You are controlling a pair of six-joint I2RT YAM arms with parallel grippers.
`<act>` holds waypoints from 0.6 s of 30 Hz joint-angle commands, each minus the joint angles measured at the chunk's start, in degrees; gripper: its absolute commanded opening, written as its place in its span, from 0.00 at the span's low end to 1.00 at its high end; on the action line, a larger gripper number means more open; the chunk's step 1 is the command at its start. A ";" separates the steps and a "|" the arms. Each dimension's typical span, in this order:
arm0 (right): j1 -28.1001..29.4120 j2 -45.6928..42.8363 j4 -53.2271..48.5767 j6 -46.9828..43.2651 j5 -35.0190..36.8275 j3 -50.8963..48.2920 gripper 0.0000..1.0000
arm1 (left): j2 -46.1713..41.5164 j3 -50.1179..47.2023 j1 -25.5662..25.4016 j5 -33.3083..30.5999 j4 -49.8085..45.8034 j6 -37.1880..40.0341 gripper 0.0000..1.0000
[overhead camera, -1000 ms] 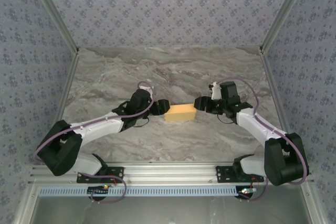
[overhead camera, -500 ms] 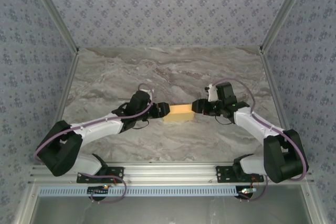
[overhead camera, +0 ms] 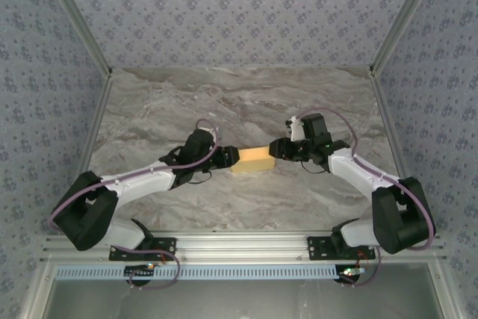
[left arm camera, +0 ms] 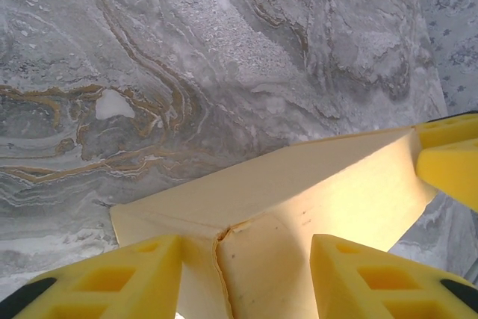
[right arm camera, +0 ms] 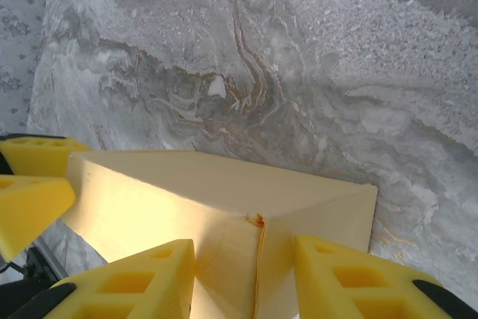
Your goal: Fold the paper box
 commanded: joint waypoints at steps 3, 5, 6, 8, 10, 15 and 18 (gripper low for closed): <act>1.44 2.54 3.24 1.08 -1.56 4.61 0.37 | 1.93 4.26 0.49 0.09 2.21 1.85 0.47; 1.56 3.71 3.94 1.07 -1.49 6.02 0.37 | 3.22 5.71 1.10 0.09 2.06 2.61 0.47; 1.55 4.42 4.22 0.93 -1.36 6.91 0.36 | 4.01 6.62 1.63 0.16 1.94 3.15 0.47; 1.52 6.04 4.26 0.33 -1.05 8.87 0.36 | 5.51 8.50 2.67 0.07 1.30 4.22 0.46; 1.53 7.54 4.02 -0.66 -0.62 10.74 0.36 | 6.96 10.29 3.66 0.33 1.15 5.20 0.46; 1.42 12.58 2.45 -3.99 1.03 15.10 0.35 | 10.34 13.64 5.26 -0.49 0.52 8.18 0.46; 1.43 14.27 2.45 -4.81 1.63 15.69 0.35 | 11.76 14.09 5.34 -0.80 0.50 9.22 0.46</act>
